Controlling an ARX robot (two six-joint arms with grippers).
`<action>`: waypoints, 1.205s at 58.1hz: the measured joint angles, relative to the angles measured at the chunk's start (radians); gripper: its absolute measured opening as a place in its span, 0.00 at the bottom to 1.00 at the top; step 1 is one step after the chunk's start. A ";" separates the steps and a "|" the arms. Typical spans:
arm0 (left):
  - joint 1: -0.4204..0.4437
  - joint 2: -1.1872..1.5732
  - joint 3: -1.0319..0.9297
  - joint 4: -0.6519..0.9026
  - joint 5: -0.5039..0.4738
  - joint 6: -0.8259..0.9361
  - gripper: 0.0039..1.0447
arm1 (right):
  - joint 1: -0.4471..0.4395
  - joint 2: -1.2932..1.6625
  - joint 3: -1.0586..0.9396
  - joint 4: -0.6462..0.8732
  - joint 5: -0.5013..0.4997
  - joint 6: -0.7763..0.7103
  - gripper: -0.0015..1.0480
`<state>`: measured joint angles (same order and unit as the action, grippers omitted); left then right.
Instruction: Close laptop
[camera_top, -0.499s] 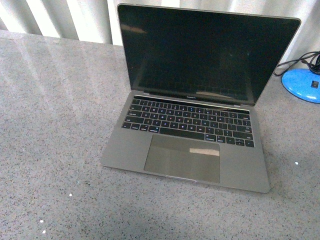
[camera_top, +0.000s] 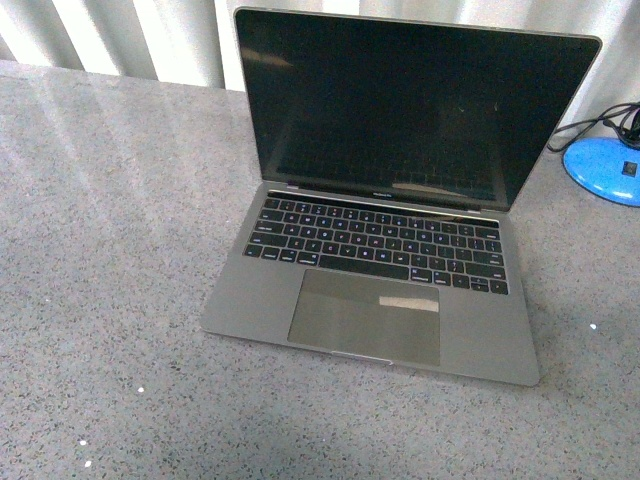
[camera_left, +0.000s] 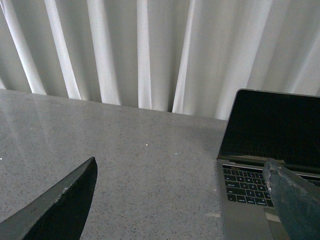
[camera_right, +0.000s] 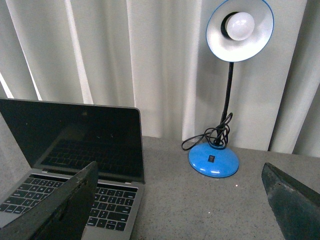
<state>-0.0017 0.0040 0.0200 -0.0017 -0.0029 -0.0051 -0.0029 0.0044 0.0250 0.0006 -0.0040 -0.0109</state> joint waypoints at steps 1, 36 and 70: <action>0.000 0.000 0.000 0.000 0.000 0.000 0.94 | 0.000 0.000 0.000 0.000 0.000 0.000 0.90; 0.000 0.000 0.000 0.000 0.000 0.000 0.94 | 0.000 0.000 0.000 0.000 0.000 0.000 0.90; 0.000 0.000 0.000 0.000 0.000 0.000 0.94 | 0.000 0.000 0.000 0.000 0.000 0.000 0.90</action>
<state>-0.0017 0.0040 0.0200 -0.0017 -0.0029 -0.0051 -0.0029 0.0044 0.0250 0.0006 -0.0040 -0.0113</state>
